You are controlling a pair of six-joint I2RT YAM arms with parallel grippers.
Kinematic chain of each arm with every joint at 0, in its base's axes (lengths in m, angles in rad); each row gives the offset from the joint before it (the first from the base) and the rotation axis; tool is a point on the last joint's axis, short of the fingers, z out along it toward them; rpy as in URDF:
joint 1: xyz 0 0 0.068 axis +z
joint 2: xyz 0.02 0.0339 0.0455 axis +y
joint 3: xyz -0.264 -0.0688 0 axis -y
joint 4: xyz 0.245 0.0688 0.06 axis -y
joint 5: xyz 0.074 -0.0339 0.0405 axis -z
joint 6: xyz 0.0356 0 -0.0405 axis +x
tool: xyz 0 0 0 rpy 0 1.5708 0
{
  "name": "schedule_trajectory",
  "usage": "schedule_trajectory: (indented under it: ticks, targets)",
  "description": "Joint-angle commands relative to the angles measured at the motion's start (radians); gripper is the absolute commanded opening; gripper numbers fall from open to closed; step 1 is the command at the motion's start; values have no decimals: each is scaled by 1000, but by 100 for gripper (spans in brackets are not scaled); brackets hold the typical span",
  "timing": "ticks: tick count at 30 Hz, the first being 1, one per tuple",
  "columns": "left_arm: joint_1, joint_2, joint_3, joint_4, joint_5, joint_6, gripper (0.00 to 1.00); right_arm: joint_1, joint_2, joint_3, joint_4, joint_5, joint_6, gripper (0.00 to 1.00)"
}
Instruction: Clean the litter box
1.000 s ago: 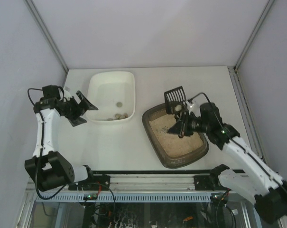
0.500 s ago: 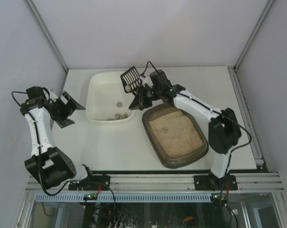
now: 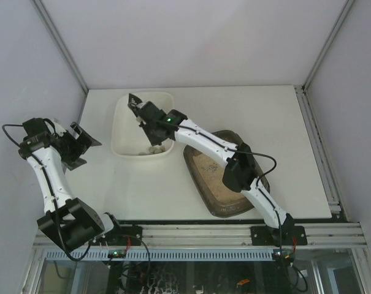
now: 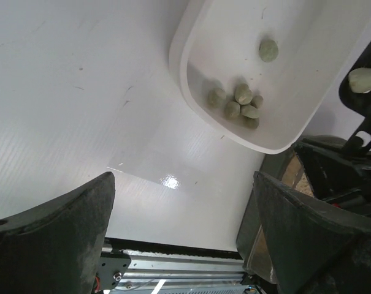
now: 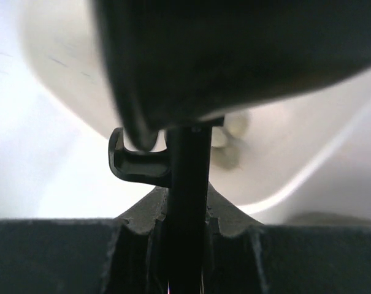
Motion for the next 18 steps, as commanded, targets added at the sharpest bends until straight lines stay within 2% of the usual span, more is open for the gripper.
schedule_trajectory:
  ticks: [1,4,11,14,18]
  targets:
    - [14,-33,-36,24,-33,47,97,54,-8,-40,-65,461,-221,0]
    - [17,-32,-49,28,-40,49,97,79,-5,-68,-31,582,-303,0]
    - [21,-52,-65,30,-30,48,97,85,-7,-84,24,656,-367,0]
    - [21,-73,-73,32,-19,43,97,85,-78,-116,26,589,-302,0]
    - [21,-117,-102,33,28,17,97,71,-317,-332,62,401,-156,0]
